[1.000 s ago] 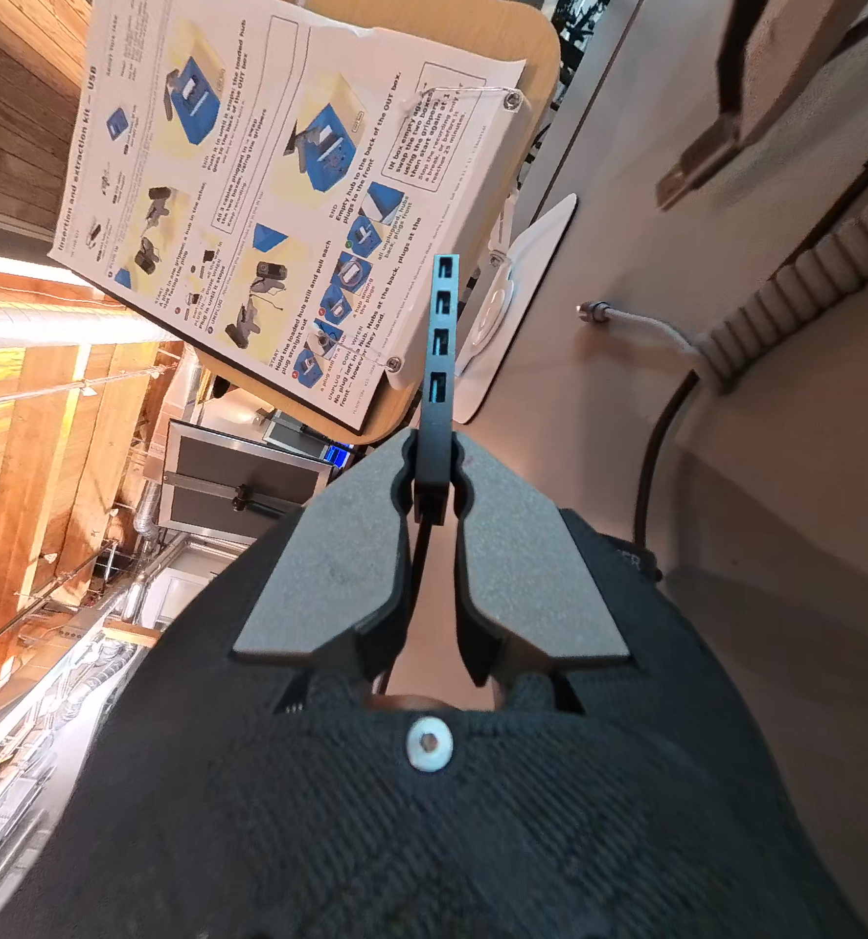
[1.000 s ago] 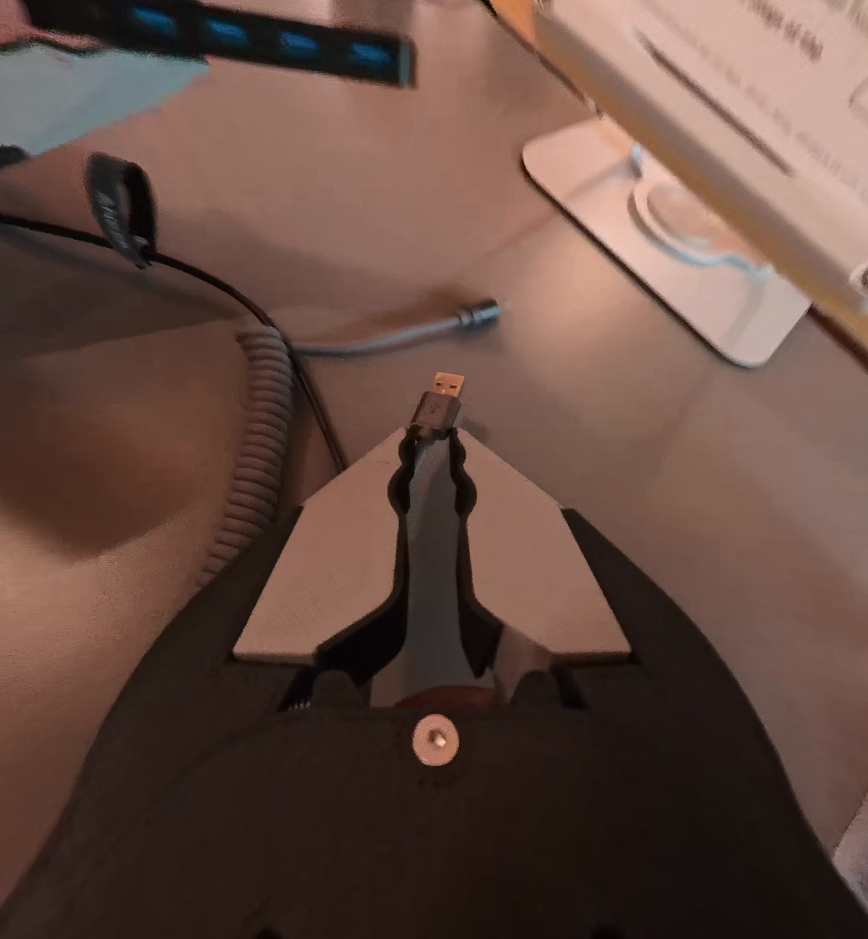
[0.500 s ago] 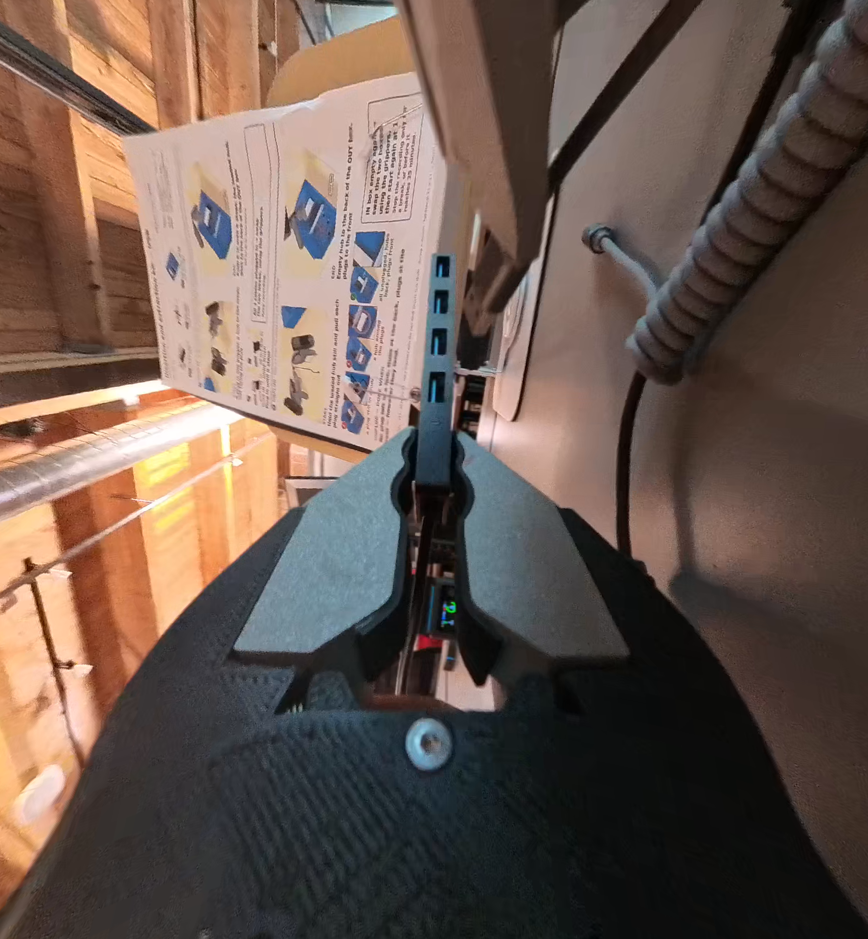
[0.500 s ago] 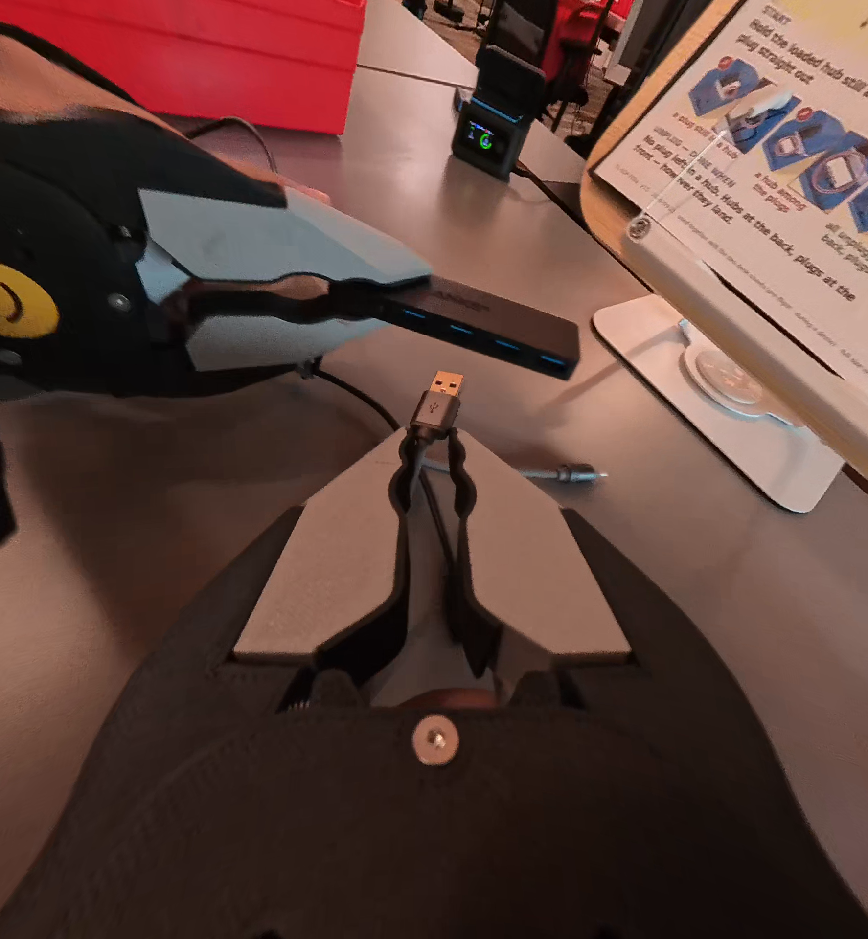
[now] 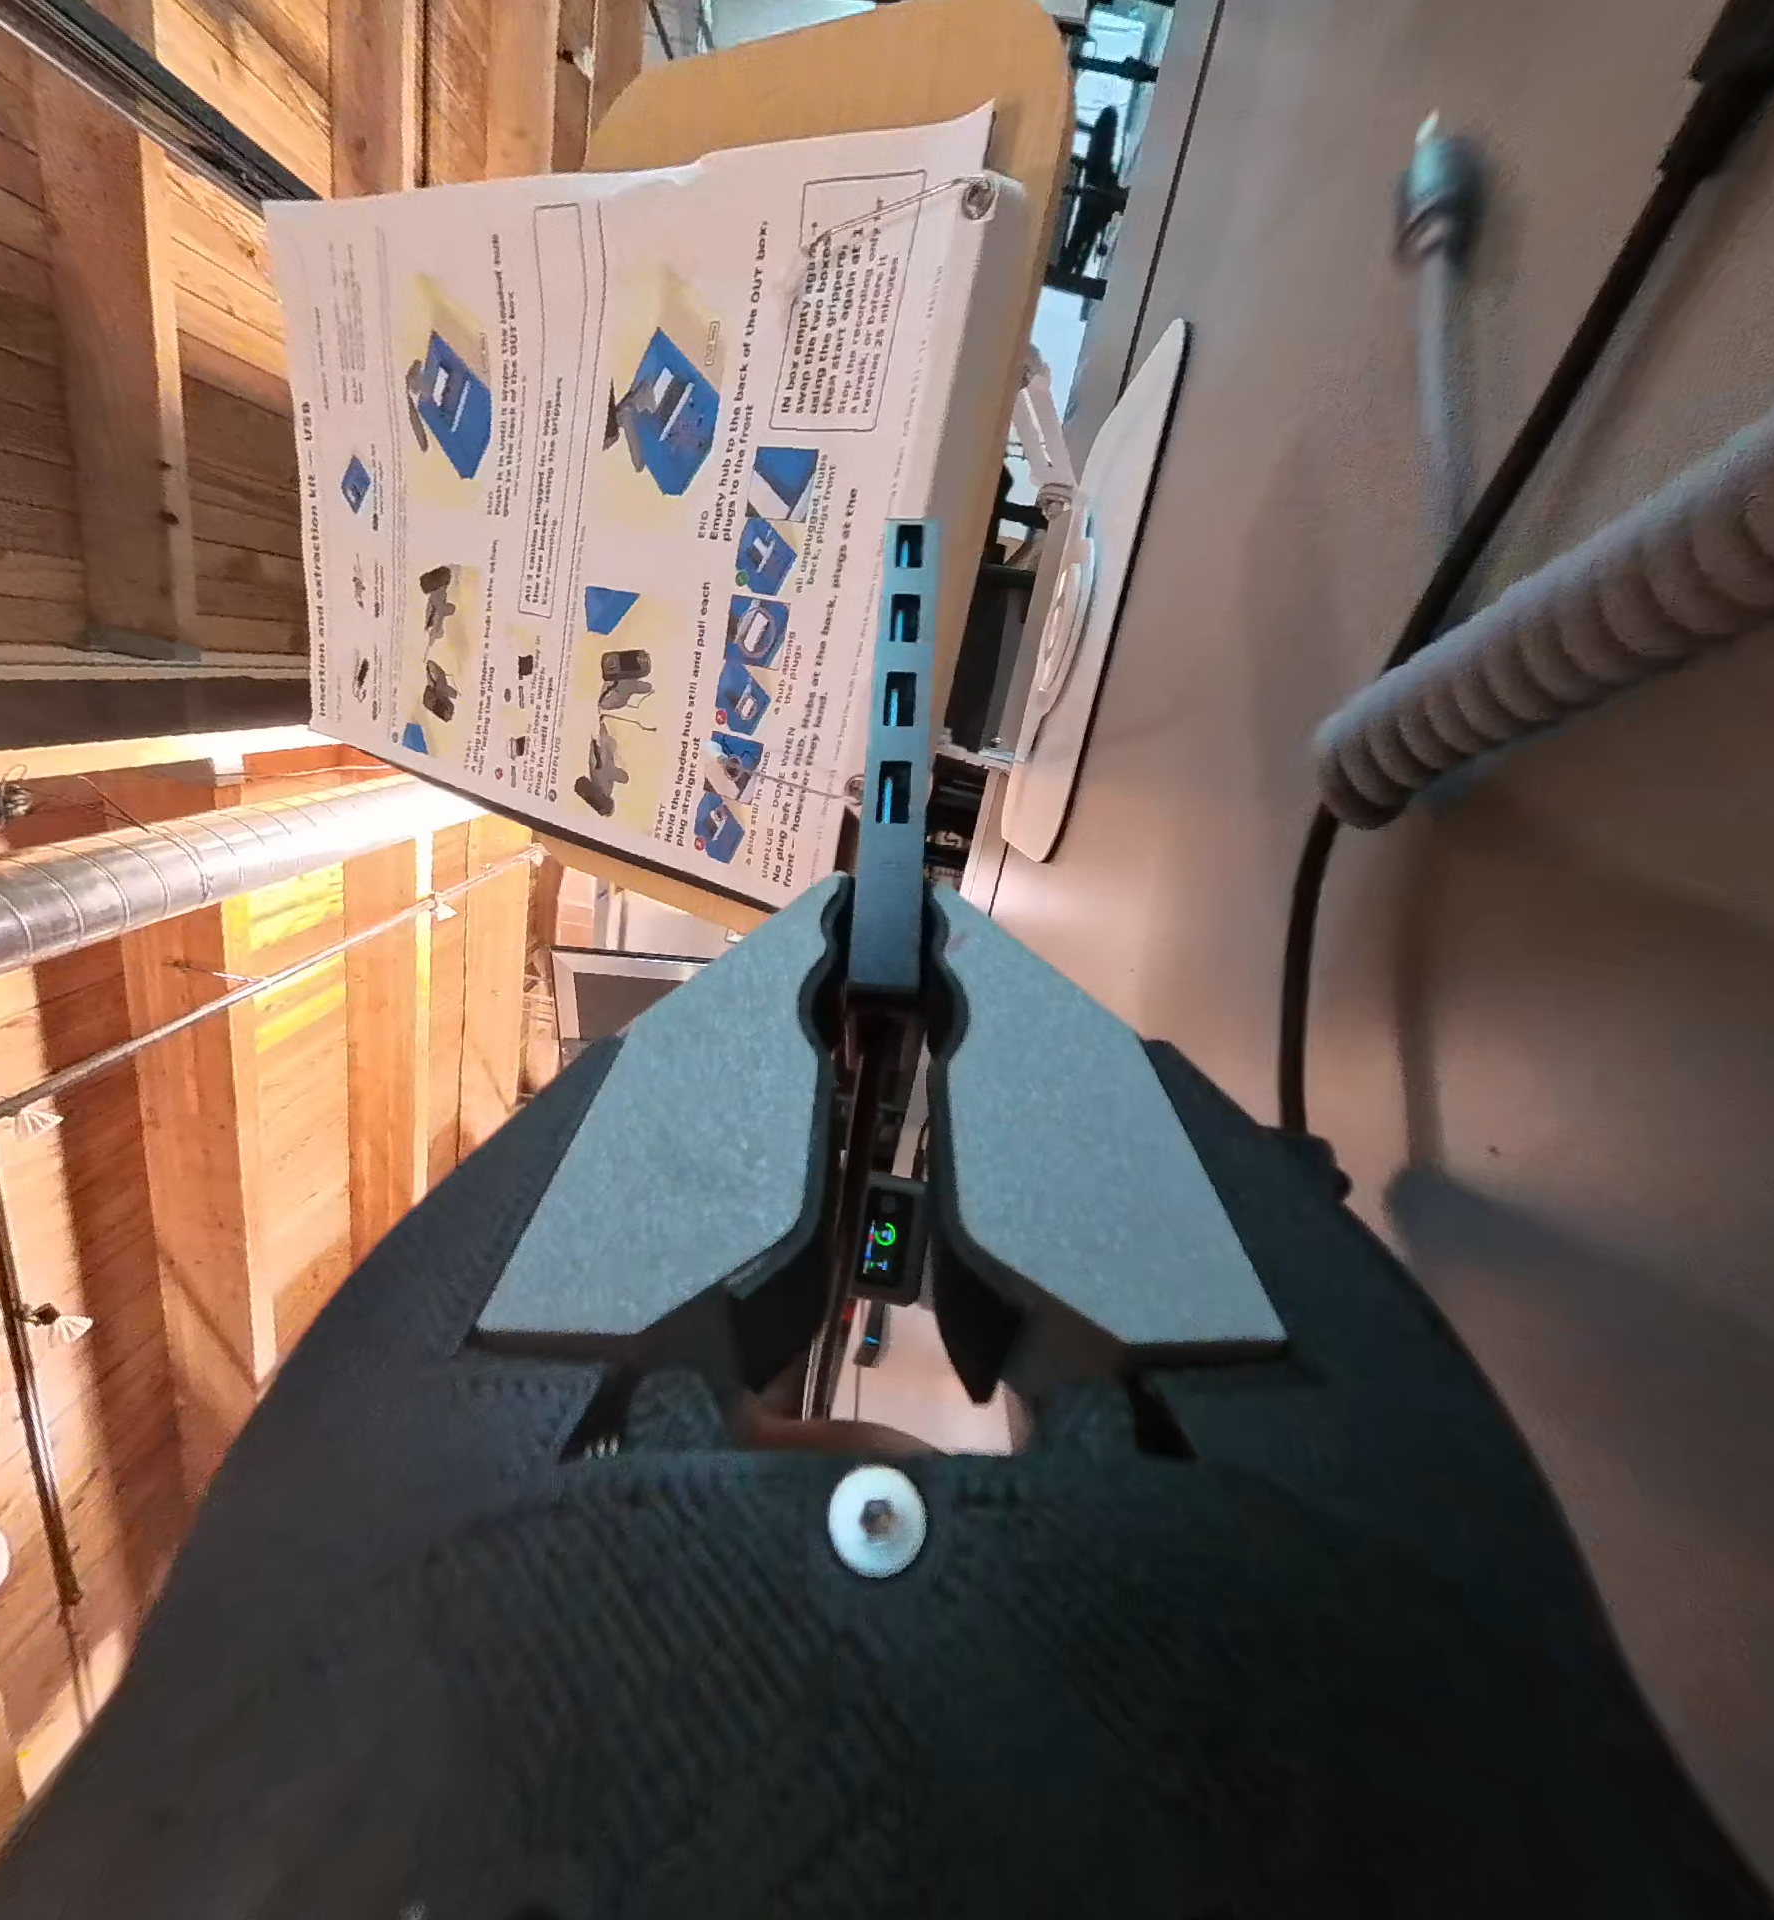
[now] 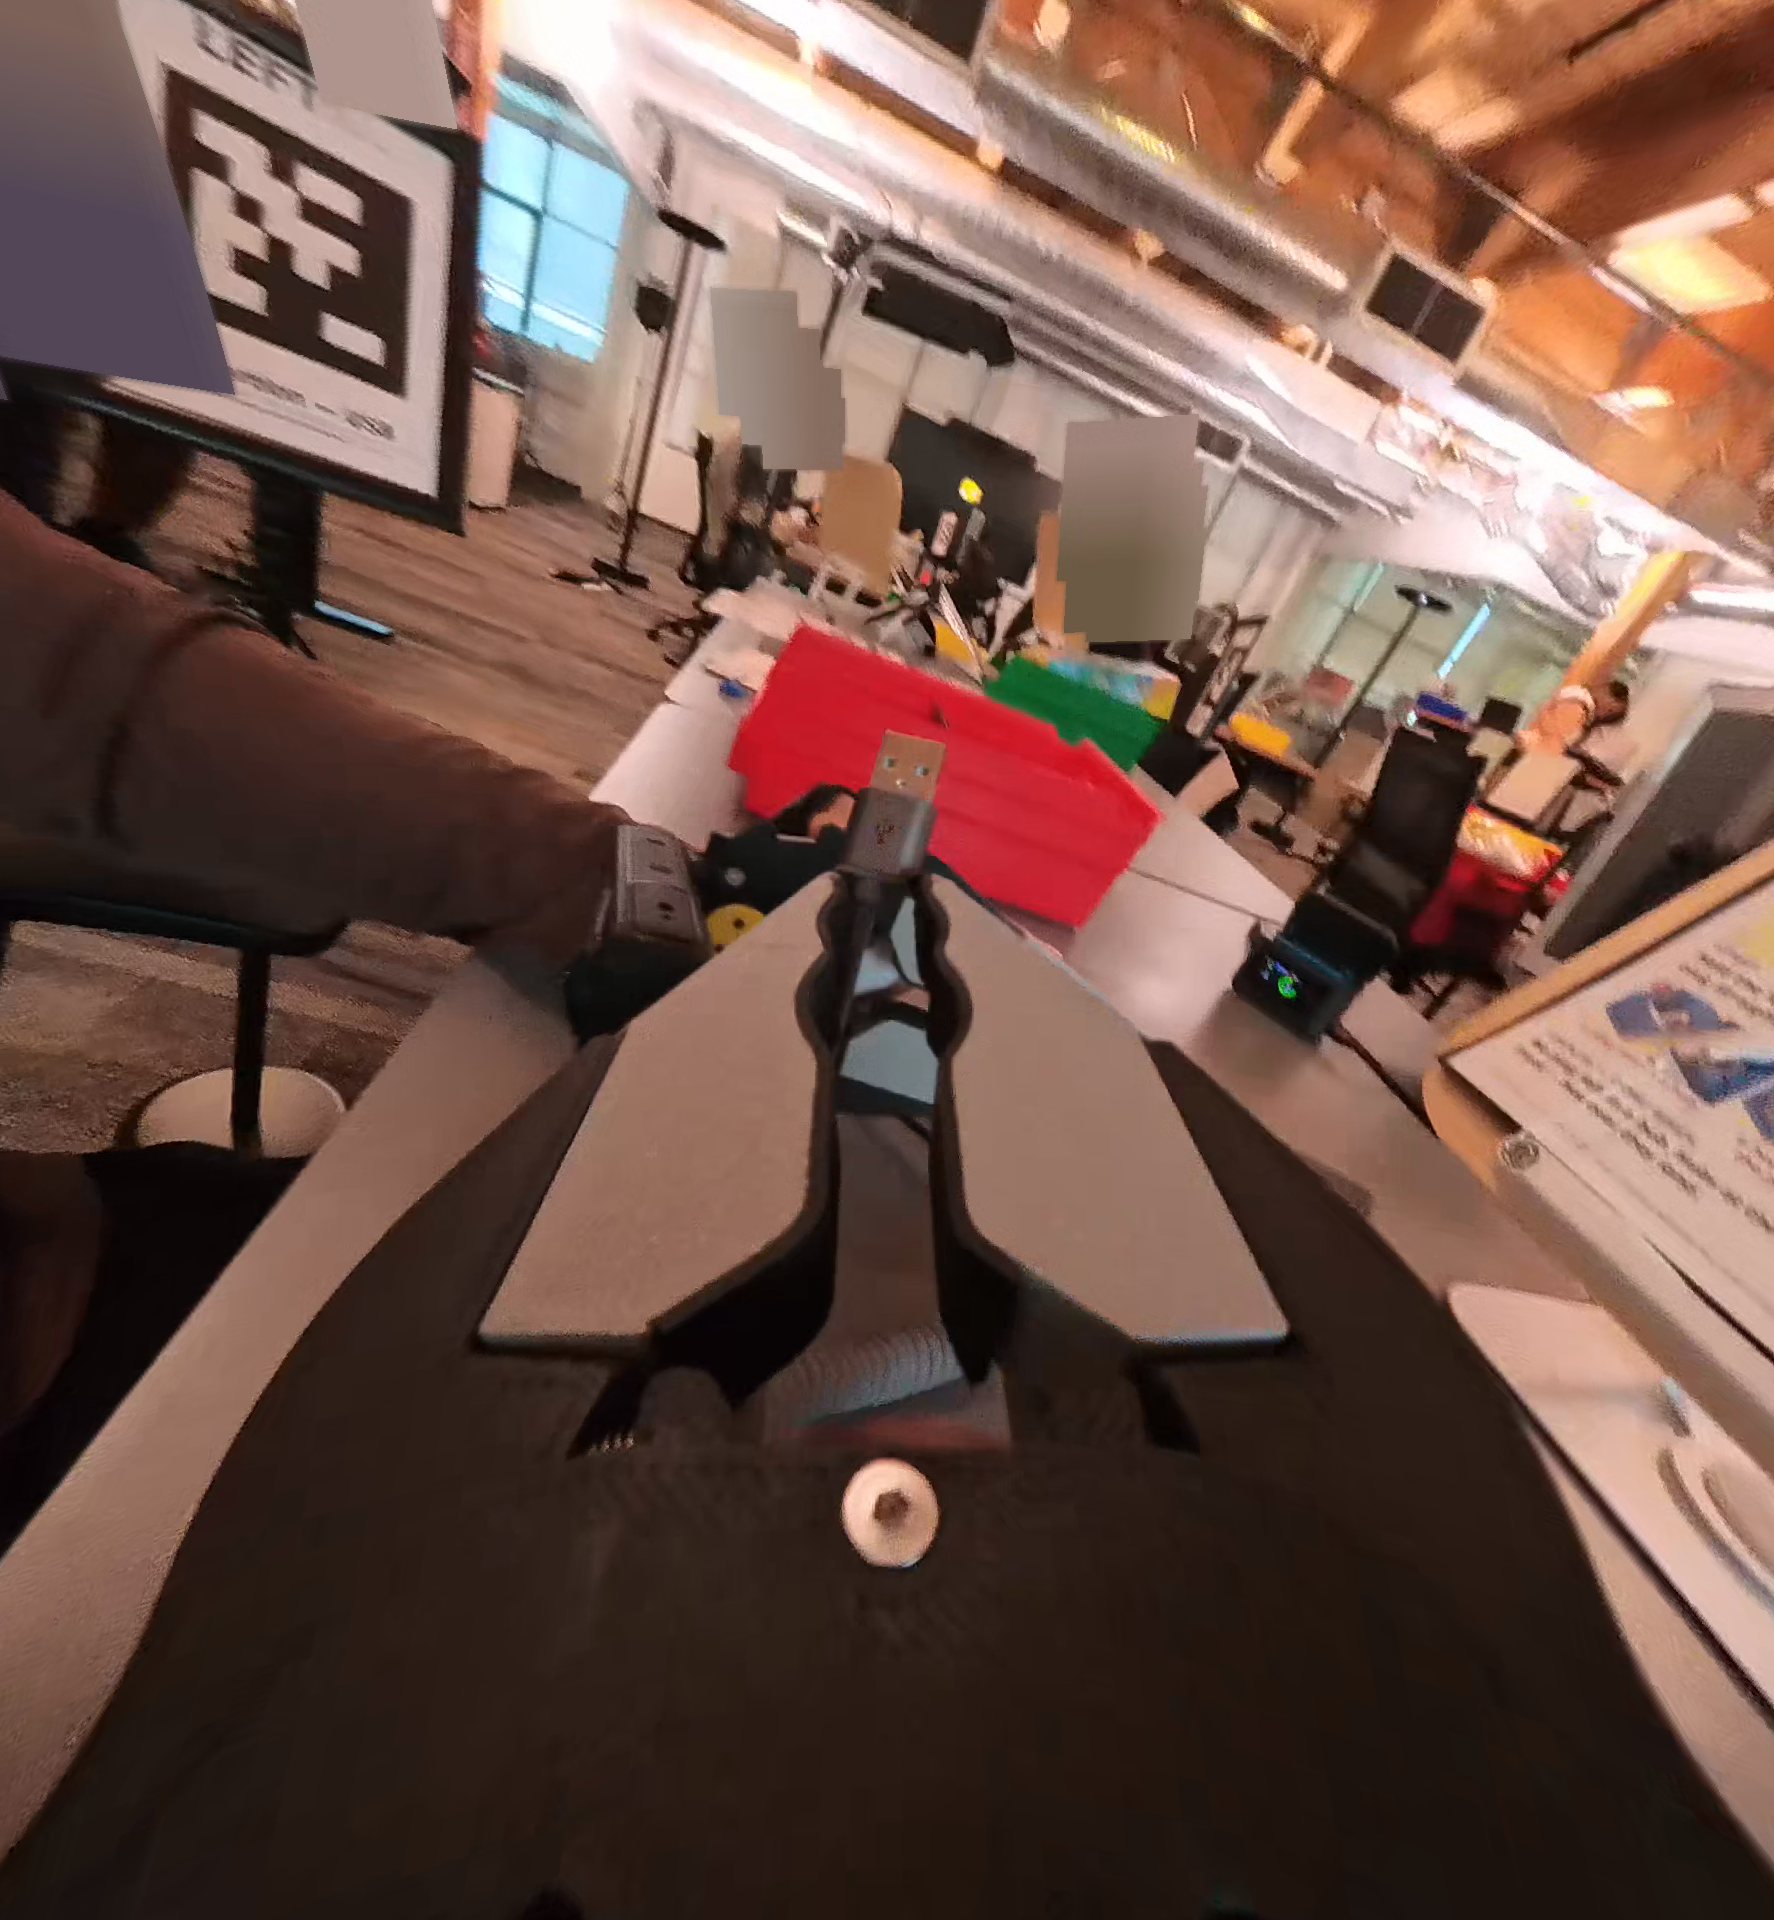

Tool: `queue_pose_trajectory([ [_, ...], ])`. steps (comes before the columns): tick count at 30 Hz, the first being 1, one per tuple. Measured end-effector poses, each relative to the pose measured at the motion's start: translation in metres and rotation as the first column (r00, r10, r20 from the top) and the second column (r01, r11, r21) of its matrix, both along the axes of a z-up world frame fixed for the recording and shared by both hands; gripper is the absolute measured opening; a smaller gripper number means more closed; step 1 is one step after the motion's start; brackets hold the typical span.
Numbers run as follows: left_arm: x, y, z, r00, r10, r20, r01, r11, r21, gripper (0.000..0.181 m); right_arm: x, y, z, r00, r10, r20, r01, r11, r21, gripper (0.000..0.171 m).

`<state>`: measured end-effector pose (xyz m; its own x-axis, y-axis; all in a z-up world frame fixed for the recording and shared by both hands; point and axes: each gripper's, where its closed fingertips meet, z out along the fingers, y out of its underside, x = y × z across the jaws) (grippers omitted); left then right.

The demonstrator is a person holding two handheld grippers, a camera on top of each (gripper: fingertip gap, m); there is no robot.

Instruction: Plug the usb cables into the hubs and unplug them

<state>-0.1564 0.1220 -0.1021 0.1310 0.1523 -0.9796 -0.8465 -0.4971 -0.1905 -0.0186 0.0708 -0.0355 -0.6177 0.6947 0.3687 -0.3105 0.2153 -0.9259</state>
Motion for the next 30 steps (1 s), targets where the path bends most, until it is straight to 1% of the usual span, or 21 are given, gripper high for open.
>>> queue_pose_trajectory([
  [8, -0.003, -0.003, 0.005, 1.0, 0.0, 0.023, 0.0, 1.0, 0.03, 0.009, 0.013, -0.013, 0.002, 0.992, 0.129, 0.013, -0.129, 0.991, -0.031, 0.009],
  [12, -0.006, -0.004, 0.006, 0.999, 0.002, 0.042, -0.003, 0.999, 0.034, 0.009, 0.015, -0.016, 0.002, 0.988, 0.153, 0.024, -0.152, 0.987, -0.049, 0.009],
  [14, -0.005, -0.005, 0.006, 0.999, -0.002, 0.045, 0.0, 0.999, 0.037, 0.009, 0.005, -0.009, 0.0, 0.995, 0.087, 0.042, -0.085, 0.995, -0.05, 0.009],
  [16, -0.004, -0.004, 0.005, 0.999, -0.007, 0.042, 0.006, 0.999, 0.034, 0.009, -0.012, 0.006, -0.008, 0.997, -0.044, 0.064, 0.046, 0.999, -0.018, 0.009],
  [19, -0.002, -0.003, 0.003, 0.999, -0.014, 0.037, 0.013, 1.0, 0.022, 0.009, -0.031, 0.028, -0.023, 0.969, -0.227, 0.099, 0.221, 0.973, 0.065, 0.009],
  [21, -0.003, -0.003, 0.001, 0.999, -0.014, 0.039, 0.013, 1.0, 0.015, 0.009, -0.04, 0.038, -0.035, 0.942, -0.314, 0.123, 0.298, 0.946, 0.128, 0.009],
  [25, -0.005, -0.003, -0.001, 0.998, -0.009, 0.054, 0.008, 1.0, 0.011, 0.009, -0.051, 0.055, -0.049, 0.891, -0.418, 0.179, 0.391, 0.905, 0.168, 0.009],
  [30, -0.002, -0.002, -0.001, 0.999, -0.011, 0.034, 0.011, 1.0, 0.004, 0.009, -0.055, 0.068, -0.055, 0.853, -0.471, 0.224, 0.443, 0.881, 0.166, 0.009],
])
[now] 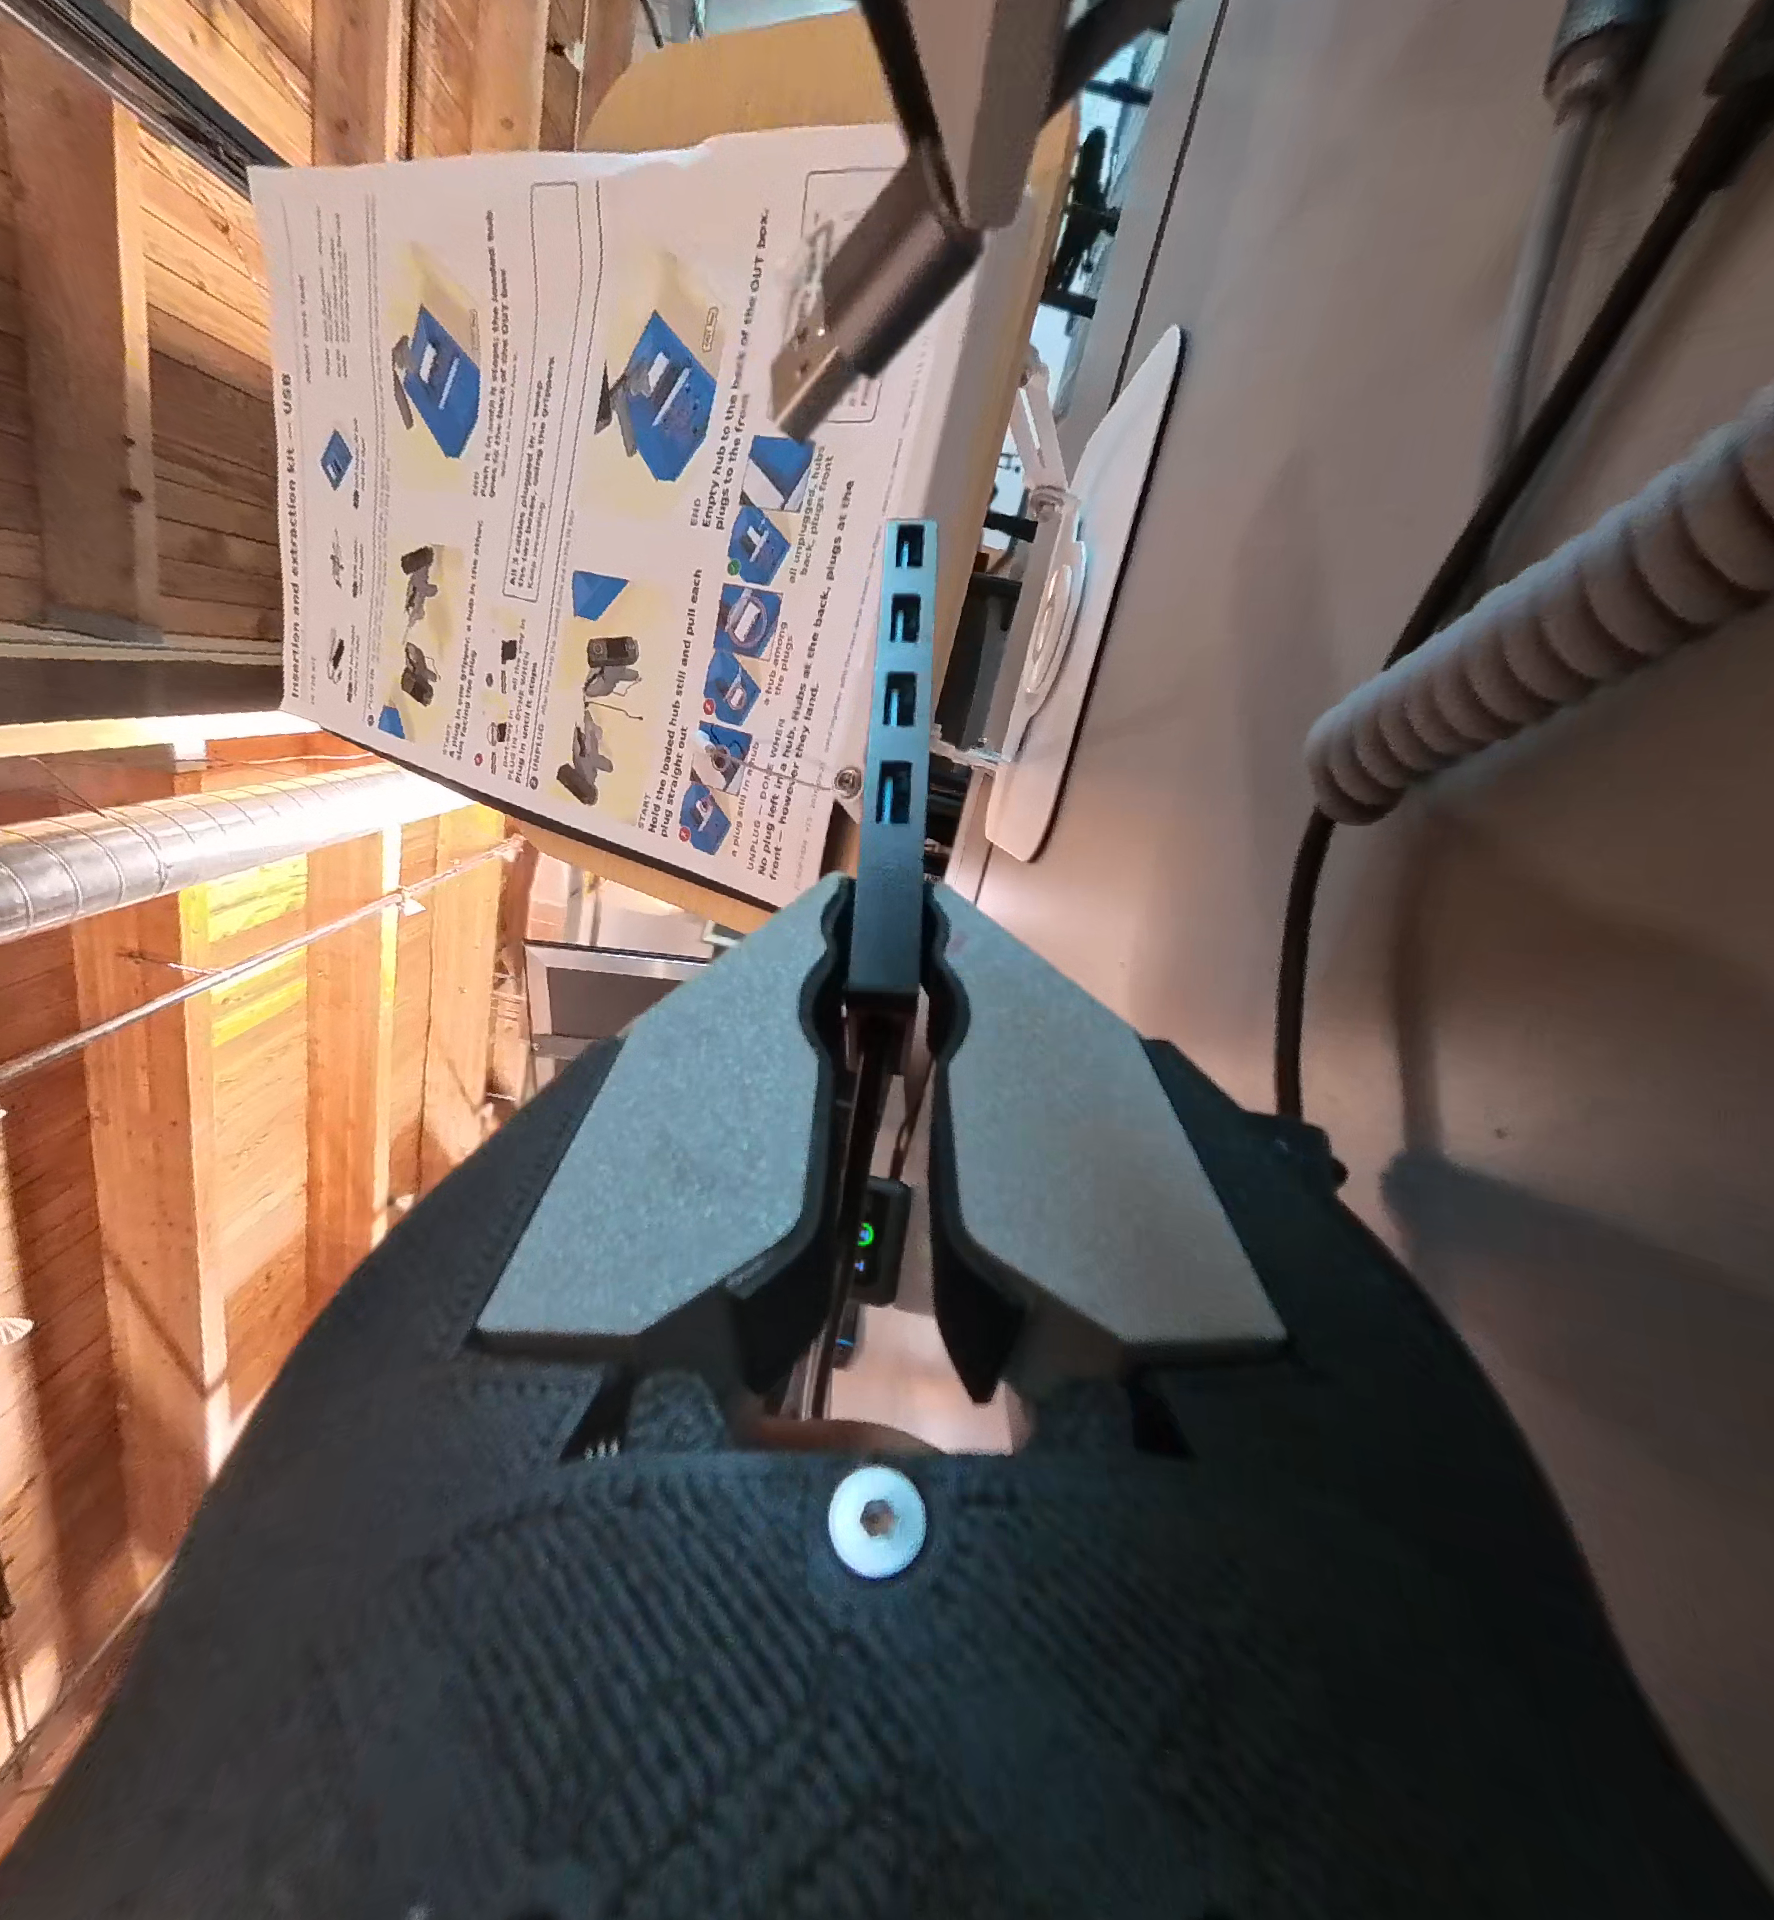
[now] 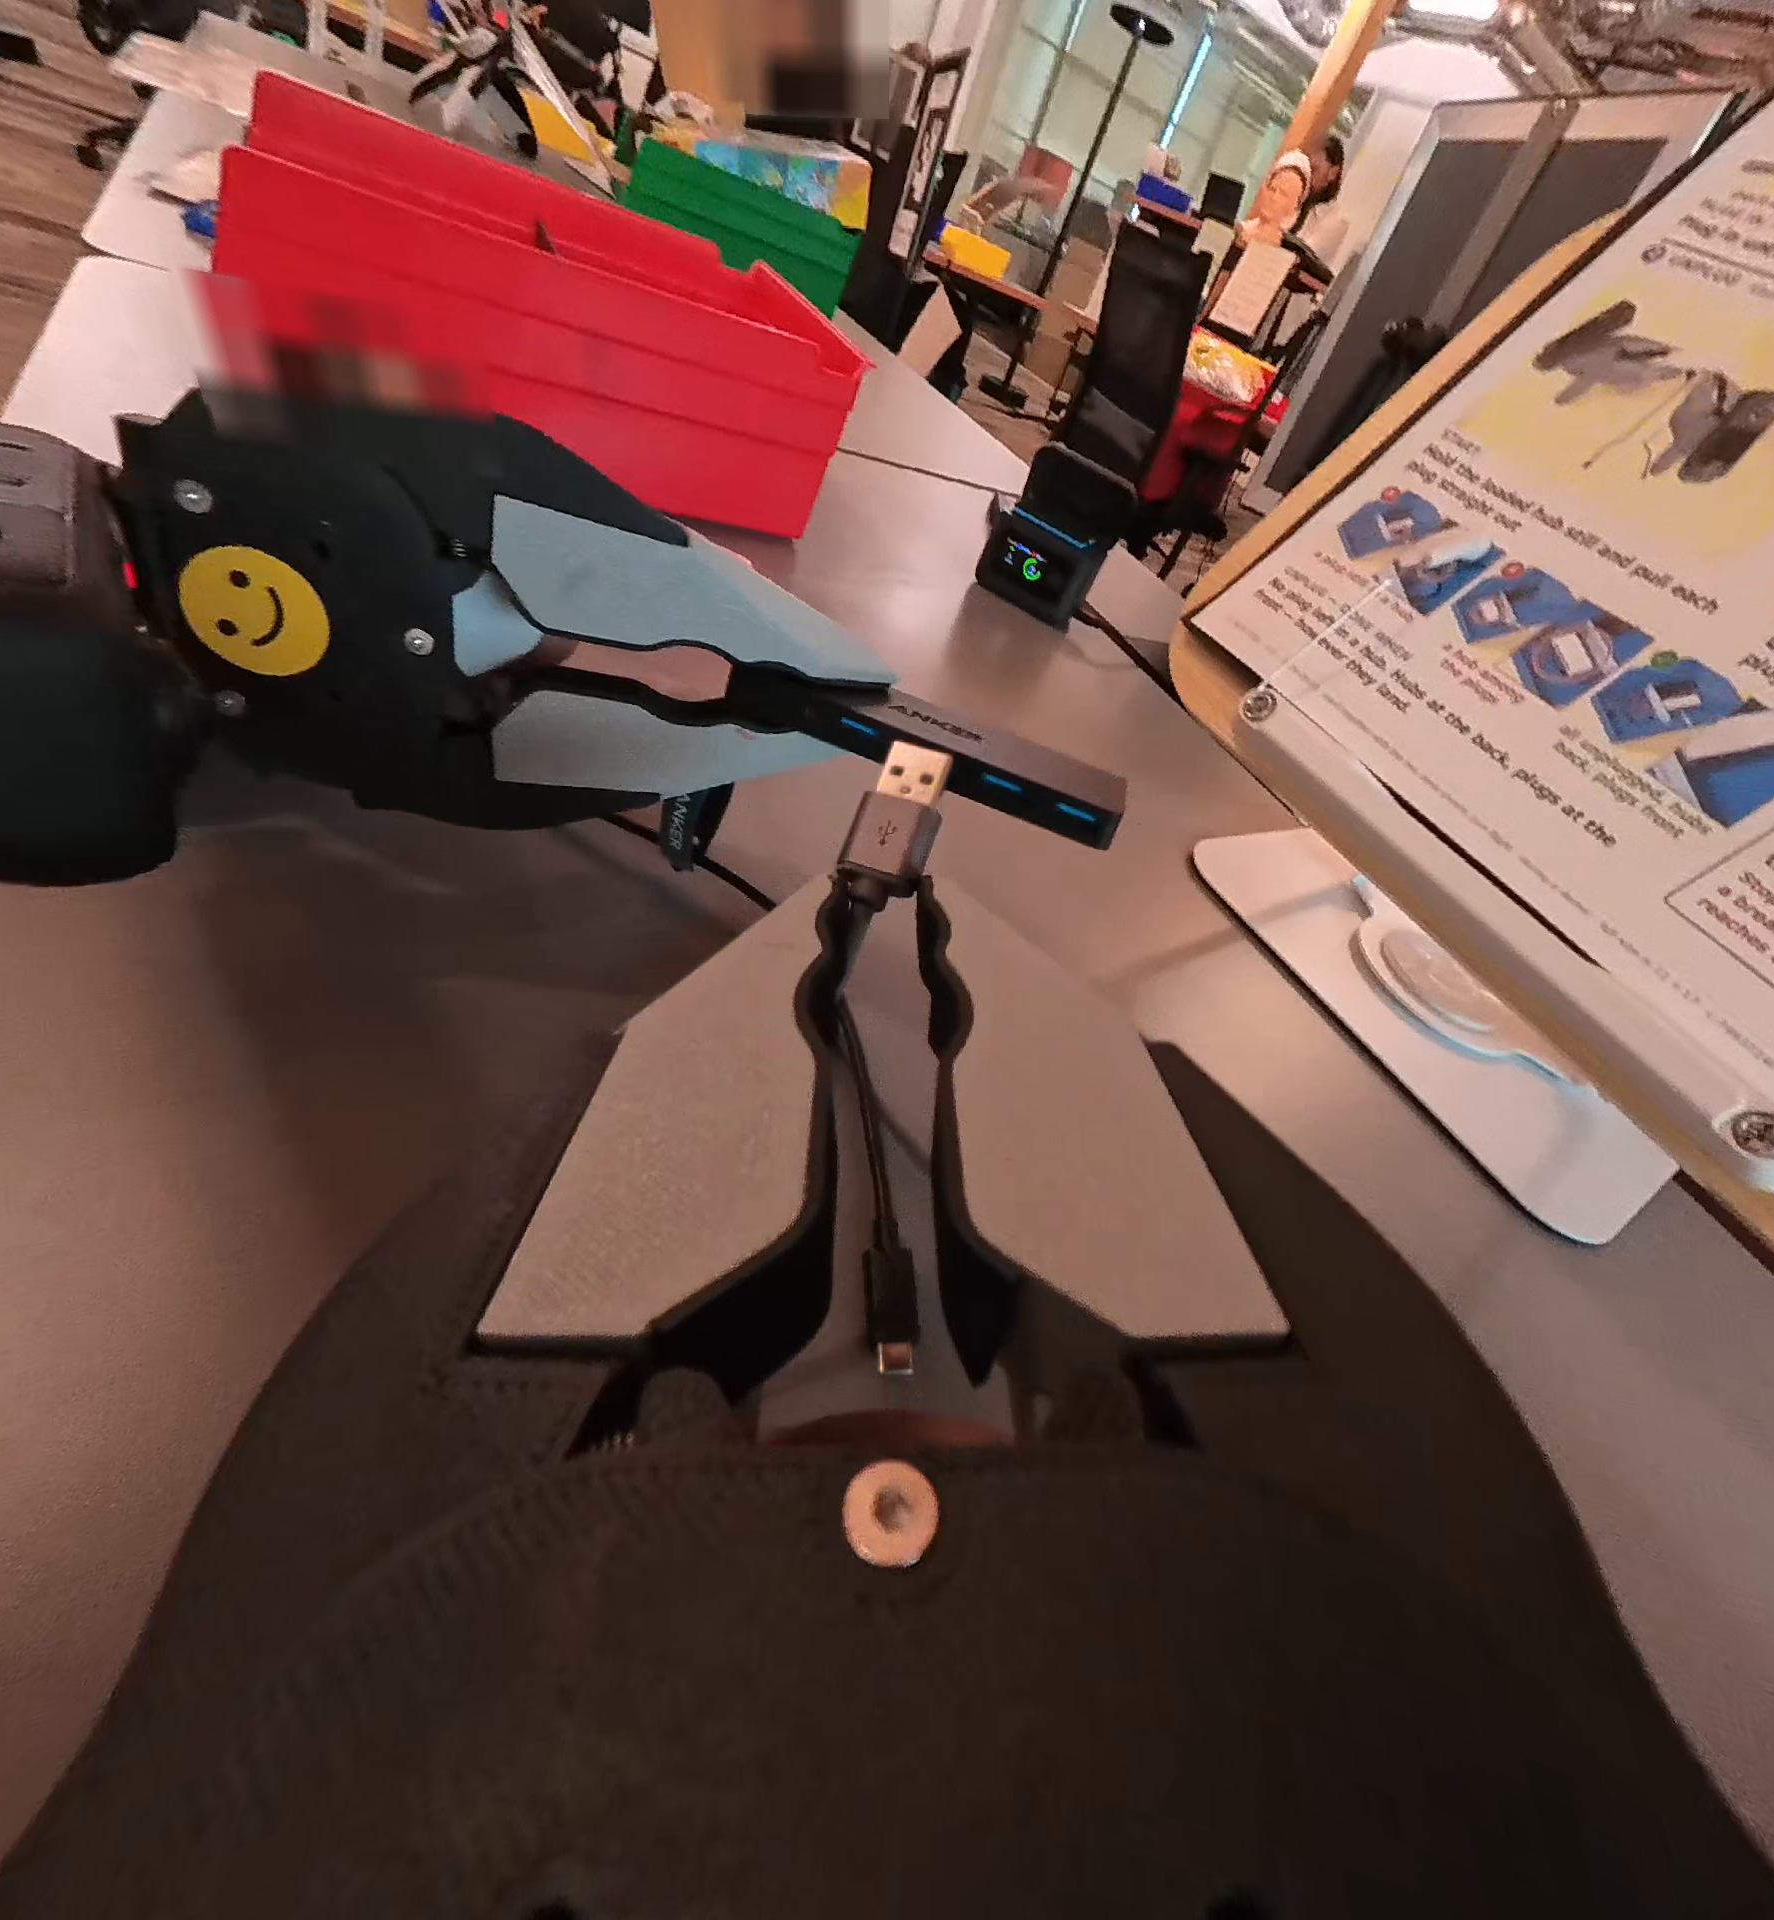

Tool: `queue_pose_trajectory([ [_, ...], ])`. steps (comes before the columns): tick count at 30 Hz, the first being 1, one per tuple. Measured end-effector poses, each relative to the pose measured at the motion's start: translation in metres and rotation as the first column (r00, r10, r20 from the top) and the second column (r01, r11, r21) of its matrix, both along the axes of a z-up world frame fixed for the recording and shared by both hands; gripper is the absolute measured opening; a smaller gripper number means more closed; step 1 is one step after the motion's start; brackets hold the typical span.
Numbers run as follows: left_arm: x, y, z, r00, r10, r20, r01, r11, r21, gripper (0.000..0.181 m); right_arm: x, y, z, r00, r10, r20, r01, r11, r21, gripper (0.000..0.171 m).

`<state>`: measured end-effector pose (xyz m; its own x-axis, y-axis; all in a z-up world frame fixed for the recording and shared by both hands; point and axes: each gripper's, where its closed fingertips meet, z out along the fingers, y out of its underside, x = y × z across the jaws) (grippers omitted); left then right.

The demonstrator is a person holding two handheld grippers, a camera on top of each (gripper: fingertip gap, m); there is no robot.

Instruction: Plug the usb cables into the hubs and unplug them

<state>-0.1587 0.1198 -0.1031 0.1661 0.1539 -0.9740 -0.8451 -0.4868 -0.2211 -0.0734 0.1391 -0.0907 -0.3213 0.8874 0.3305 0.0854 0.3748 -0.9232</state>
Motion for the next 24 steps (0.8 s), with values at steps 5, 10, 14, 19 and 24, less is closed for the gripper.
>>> queue_pose_trajectory([
  [5, 0.007, 0.005, -0.006, 0.995, -0.008, -0.1, 0.002, 0.999, -0.055, 0.009, -0.004, -0.002, -0.014, 0.995, -0.016, 0.103, 0.022, 0.998, -0.061, 0.01],
  [10, 0.015, 0.009, -0.011, 0.987, -0.024, -0.159, 0.01, 0.996, -0.084, 0.009, -0.009, -0.005, -0.027, 0.978, -0.031, 0.204, 0.056, 0.992, -0.116, 0.009],
  [14, 0.018, 0.009, -0.01, 0.983, -0.029, -0.181, 0.014, 0.996, -0.087, 0.009, -0.012, -0.009, -0.034, 0.968, -0.041, 0.247, 0.073, 0.989, -0.125, 0.009],
  [19, 0.02, 0.01, -0.013, 0.979, -0.035, -0.199, 0.015, 0.994, -0.104, 0.009, -0.014, -0.014, -0.038, 0.963, -0.039, 0.267, 0.072, 0.99, -0.117, 0.01],
  [24, 0.02, 0.01, -0.012, 0.98, -0.036, -0.197, 0.016, 0.995, -0.101, 0.009, -0.013, -0.013, -0.034, 0.963, -0.02, 0.268, 0.071, 0.981, -0.183, 0.009],
])
